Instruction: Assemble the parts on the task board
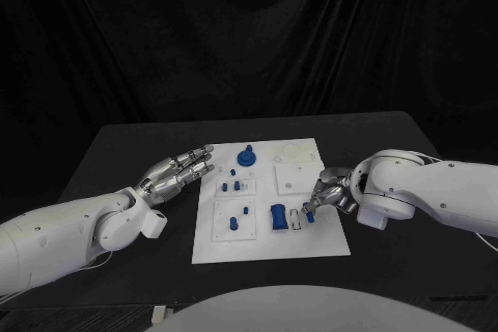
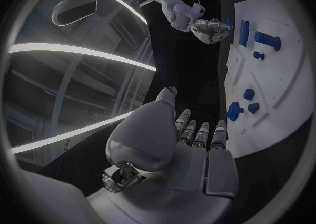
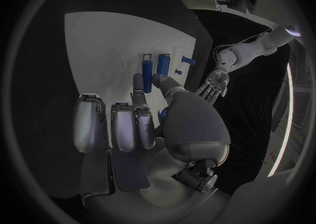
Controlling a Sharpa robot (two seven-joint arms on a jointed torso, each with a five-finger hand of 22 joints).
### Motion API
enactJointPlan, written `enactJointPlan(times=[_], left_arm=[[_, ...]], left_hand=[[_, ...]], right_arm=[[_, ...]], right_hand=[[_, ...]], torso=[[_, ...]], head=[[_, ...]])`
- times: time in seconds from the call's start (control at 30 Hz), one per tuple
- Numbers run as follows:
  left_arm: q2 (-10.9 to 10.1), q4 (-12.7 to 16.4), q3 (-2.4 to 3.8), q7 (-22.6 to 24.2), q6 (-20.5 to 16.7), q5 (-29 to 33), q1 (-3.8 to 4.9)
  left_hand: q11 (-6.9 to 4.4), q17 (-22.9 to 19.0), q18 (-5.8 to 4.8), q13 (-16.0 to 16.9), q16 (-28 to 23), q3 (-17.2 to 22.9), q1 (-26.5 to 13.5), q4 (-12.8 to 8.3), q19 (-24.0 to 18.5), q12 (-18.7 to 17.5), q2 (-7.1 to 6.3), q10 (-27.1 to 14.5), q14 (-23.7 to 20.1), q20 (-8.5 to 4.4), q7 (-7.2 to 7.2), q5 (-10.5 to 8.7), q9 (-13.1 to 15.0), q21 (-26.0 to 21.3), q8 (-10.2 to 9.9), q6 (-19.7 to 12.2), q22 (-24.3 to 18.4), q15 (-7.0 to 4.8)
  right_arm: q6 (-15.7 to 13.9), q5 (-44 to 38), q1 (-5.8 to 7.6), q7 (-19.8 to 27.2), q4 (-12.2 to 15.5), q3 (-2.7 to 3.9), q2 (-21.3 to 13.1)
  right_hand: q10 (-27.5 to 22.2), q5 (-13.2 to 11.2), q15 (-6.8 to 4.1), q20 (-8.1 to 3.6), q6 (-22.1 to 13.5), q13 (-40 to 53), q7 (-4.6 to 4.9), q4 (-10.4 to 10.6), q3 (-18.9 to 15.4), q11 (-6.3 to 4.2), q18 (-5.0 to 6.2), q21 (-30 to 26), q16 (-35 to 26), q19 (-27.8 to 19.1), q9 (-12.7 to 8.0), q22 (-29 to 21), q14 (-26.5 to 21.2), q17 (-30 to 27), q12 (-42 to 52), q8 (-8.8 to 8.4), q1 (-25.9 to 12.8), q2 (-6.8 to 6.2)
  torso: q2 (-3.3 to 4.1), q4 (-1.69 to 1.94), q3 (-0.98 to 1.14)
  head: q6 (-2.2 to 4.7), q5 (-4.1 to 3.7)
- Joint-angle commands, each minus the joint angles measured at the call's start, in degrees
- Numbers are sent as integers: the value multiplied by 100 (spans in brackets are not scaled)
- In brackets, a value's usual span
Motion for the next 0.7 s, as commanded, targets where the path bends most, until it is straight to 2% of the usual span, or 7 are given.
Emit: enactJointPlan(times=[0.03,0.37,0.7], left_arm=[[15,11,5,54,77,35,-5],[14,8,5,40,101,35,-5],[23,5,5,23,135,35,-5]], left_hand=[[47,-8,57,8,-21,-2,45,-28,2,35,-1,4,-12,31,35,27,5,-16,30,-2,6,-43],[49,-8,57,8,-21,0,46,-32,3,34,-1,4,-12,31,38,30,6,-15,32,4,8,-42],[49,-8,57,7,-21,0,46,-36,2,32,-3,3,-12,32,40,32,7,-16,34,8,6,-41]], right_arm=[[-201,244,-66,0,-62,1,47],[-302,268,-231,5,-272,1,209],[-347,272,-281,18,-326,0,312]], right_hand=[[622,-25,-9,24,-16,1509,-15,-640,688,-7,-34,-28,2,191,4,1143,390,198,20,22,-22,28],[622,-229,-15,20,-80,1509,-25,-583,726,-13,-12,-126,-22,151,18,1112,379,151,20,56,-158,61],[622,-316,-18,18,-96,1509,-30,-560,735,-18,-6,-154,-43,139,24,1103,371,110,20,75,-205,69]], torso=[[2,0,1],[-1,-1,0],[0,-4,1]], head=[[0,3],[0,14],[0,23]])
